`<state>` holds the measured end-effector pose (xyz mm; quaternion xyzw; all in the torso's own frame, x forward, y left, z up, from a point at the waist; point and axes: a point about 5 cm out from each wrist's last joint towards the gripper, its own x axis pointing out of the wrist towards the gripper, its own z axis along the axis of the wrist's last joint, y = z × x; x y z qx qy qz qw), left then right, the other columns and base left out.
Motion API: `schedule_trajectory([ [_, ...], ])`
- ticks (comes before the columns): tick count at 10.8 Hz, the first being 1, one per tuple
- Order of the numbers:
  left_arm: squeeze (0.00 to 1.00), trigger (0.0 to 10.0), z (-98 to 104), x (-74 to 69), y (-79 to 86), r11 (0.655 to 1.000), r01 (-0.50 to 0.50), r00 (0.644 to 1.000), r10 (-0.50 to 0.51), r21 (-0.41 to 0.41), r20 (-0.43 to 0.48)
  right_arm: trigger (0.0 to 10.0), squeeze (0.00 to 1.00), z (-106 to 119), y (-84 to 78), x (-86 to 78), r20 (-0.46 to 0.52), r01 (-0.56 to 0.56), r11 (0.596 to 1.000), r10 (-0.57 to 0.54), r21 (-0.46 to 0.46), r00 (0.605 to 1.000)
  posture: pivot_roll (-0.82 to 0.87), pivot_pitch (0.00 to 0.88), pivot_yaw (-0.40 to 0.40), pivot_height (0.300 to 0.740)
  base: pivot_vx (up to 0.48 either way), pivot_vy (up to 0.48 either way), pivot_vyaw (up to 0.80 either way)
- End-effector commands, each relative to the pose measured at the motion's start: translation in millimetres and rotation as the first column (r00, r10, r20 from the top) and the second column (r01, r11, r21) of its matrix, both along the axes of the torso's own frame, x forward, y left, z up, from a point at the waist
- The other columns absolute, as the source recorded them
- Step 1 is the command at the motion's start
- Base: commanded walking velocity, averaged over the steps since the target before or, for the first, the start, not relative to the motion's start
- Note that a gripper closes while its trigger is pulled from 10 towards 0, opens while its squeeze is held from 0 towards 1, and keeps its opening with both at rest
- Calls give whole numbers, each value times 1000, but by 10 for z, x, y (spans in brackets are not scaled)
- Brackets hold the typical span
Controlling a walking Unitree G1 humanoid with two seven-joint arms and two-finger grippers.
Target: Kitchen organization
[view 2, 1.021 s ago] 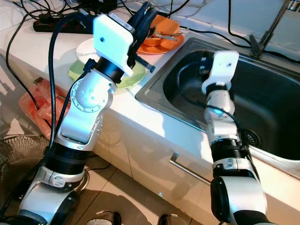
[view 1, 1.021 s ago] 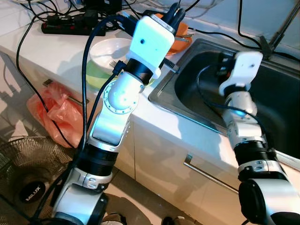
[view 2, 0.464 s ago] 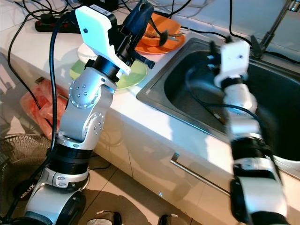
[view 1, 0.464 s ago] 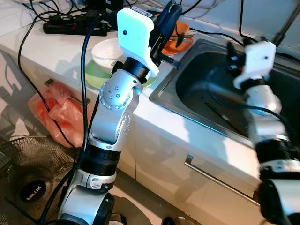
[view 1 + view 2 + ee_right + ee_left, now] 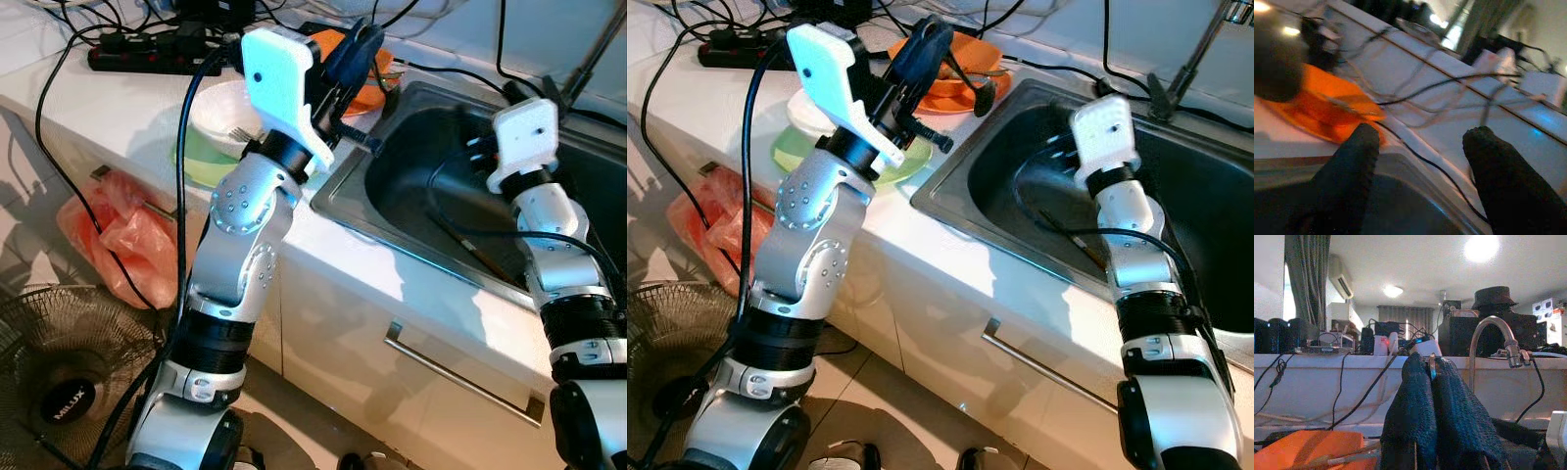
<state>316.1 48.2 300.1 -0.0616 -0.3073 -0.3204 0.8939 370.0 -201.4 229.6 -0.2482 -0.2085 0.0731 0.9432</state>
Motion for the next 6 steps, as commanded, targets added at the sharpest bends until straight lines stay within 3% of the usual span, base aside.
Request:
schedule_trajectory([
  [1, 0, 10000, 47, -56, -40, 999, 36, 999, -36, 4, 24, 10000, 204, -12, 71, -36, -1, -64, 998, 64, -18, 998, 45, 92, -27, 740, 0, 0, 0],
  [2, 0, 10000, 42, -65, -55, 999, 32, 999, -33, 26, 38, 10000, 0, -73, 166, -73, -41, -162, 986, 160, -41, 986, 43, 90, -26, 740, 0, 0, 0],
  [5, 0, 10000, 30, -75, -65, 999, 43, 998, -44, 34, 36, 10000, 0, -104, 297, -162, -70, -308, 951, 306, -20, 949, 42, 85, -25, 740, 0, 0, 0],
  [6, 0, 10000, 27, -76, -78, 998, 49, 998, -50, 36, 34, 10000, 0, -70, 301, -166, -52, -308, 951, 307, -8, 950, 42, 85, -25, 740, 0, 0, 0],
])
